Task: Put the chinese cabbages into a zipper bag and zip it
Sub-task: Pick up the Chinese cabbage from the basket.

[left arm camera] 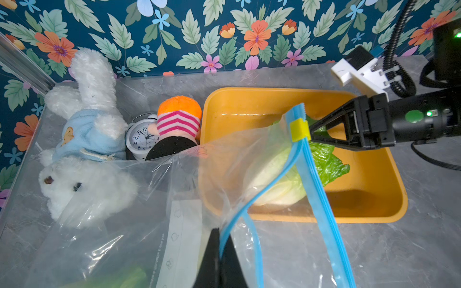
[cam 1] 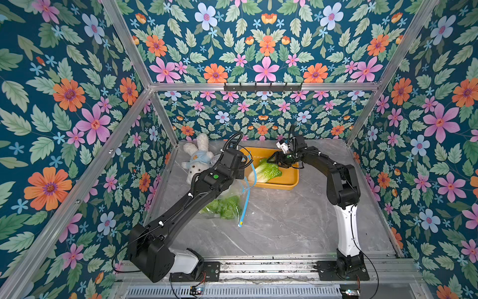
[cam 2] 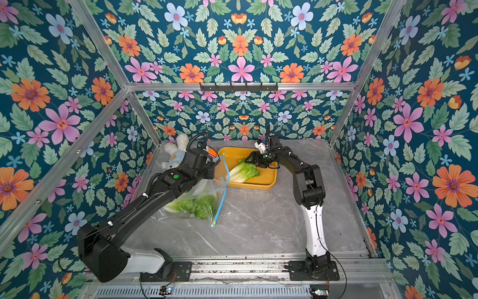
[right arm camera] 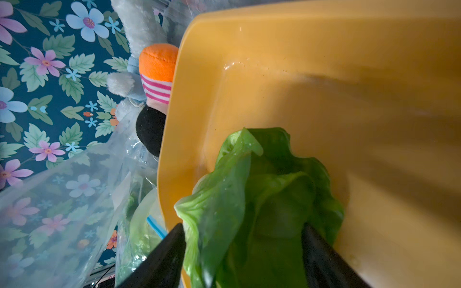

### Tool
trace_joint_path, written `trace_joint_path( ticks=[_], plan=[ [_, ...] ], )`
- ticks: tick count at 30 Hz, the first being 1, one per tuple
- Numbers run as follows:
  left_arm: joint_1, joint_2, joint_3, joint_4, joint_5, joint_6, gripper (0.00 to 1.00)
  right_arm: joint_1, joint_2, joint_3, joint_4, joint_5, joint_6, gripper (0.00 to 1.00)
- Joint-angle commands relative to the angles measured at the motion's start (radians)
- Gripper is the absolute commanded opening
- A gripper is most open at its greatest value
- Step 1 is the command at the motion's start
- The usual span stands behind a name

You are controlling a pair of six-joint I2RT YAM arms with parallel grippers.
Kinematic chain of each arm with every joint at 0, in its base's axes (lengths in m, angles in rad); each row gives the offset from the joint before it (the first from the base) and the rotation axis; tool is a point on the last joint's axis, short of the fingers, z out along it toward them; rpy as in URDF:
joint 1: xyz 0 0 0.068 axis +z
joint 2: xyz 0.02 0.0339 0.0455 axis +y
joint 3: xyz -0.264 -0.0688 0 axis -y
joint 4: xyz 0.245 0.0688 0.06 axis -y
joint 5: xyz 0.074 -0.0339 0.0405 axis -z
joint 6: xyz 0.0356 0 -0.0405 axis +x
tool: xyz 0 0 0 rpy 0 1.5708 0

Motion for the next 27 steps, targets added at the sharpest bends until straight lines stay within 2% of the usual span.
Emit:
trace_joint_path(
  ticks=[1,4,6,9,14,19,22,27],
  plan=[
    [0.002,0.001,0.005,0.019,0.005,-0.018,0.0,0.003,-0.045,-0.056,0.041,-0.044,0.005,0.62],
    [0.001,0.004,0.005,0.024,0.008,-0.019,0.0,-0.005,-0.094,-0.117,0.097,-0.044,0.042,0.5],
    [0.002,0.002,0.002,0.029,0.008,-0.021,0.0,-0.009,-0.117,-0.15,0.132,-0.056,0.071,0.36],
    [0.001,0.001,0.002,0.036,0.011,-0.021,0.0,-0.013,-0.148,-0.193,0.199,-0.067,0.12,0.22],
    [0.002,-0.01,-0.005,0.054,0.028,-0.028,0.0,-0.021,-0.186,-0.246,0.29,-0.075,0.193,0.07],
    [0.001,-0.019,-0.012,0.073,0.048,-0.036,0.0,-0.03,-0.261,-0.319,0.379,-0.059,0.246,0.0],
    [0.001,-0.018,-0.01,0.089,0.068,-0.039,0.0,-0.048,-0.339,-0.394,0.475,-0.034,0.321,0.0],
    [0.001,0.007,0.003,0.107,0.103,-0.046,0.0,-0.069,-0.492,-0.494,0.531,0.036,0.382,0.0]
  ],
)
